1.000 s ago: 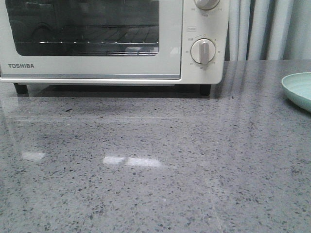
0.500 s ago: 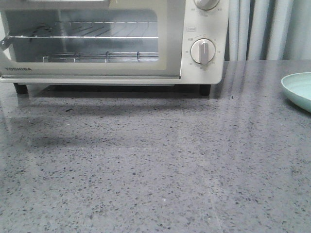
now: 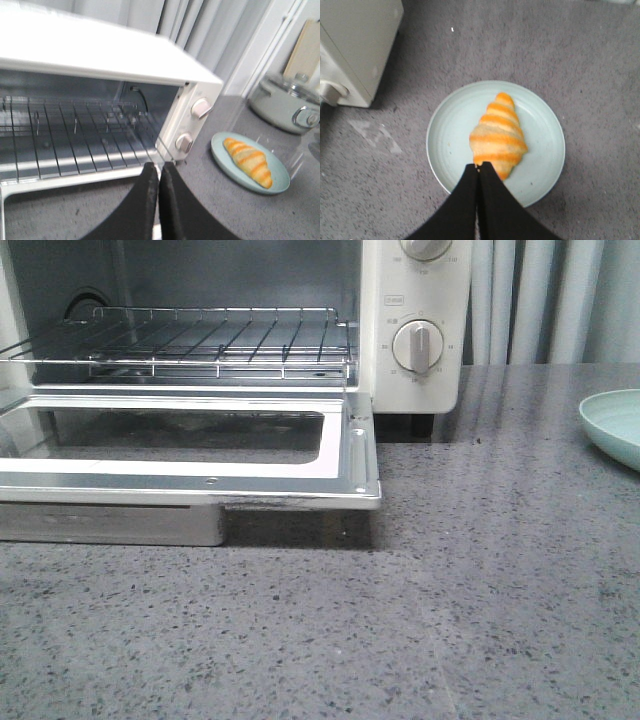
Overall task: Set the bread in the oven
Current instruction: 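Lower the right gripper over the croissant on the blue plate and grasp it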
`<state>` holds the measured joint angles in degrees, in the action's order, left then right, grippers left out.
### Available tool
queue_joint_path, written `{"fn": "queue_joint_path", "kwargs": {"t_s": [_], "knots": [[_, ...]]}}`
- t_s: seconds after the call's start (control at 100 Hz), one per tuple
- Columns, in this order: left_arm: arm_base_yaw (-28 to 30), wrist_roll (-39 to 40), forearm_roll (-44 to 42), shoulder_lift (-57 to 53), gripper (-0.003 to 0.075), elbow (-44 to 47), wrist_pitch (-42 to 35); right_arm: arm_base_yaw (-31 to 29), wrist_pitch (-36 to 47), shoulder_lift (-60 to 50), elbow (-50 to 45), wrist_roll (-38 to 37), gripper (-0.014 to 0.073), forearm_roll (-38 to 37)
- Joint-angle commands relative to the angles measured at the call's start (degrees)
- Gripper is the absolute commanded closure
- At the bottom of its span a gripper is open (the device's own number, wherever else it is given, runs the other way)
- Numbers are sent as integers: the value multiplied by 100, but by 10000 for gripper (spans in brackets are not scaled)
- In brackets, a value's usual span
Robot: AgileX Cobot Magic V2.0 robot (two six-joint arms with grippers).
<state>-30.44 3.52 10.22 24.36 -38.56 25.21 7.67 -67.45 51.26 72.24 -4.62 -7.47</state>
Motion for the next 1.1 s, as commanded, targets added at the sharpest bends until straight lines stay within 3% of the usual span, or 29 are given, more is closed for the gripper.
{"fn": "queue_joint_path", "kwargs": {"t_s": [0.0, 0.09, 0.21, 0.28, 0.65, 1.09], "knots": [[-54, 10, -115, -240, 741, -140, -428, 20, 169, 160, 74, 79, 596, -143], [-54, 2, -251, -471, 741, -140, -428, 20, 58, 371, 74, 79, 490, -143], [-54, -147, -346, -729, 741, -140, -416, 20, 48, 655, 74, 79, 283, -143], [-54, -147, -402, -821, 741, -140, -389, 20, 63, 863, 74, 79, 230, -180], [-54, -147, -451, -907, 741, -140, -174, 8, 177, 2274, 74, 79, 235, -889], [-54, -147, -571, -907, 741, -140, -174, -320, 212, 3313, 6, 13, 235, -838]]}}
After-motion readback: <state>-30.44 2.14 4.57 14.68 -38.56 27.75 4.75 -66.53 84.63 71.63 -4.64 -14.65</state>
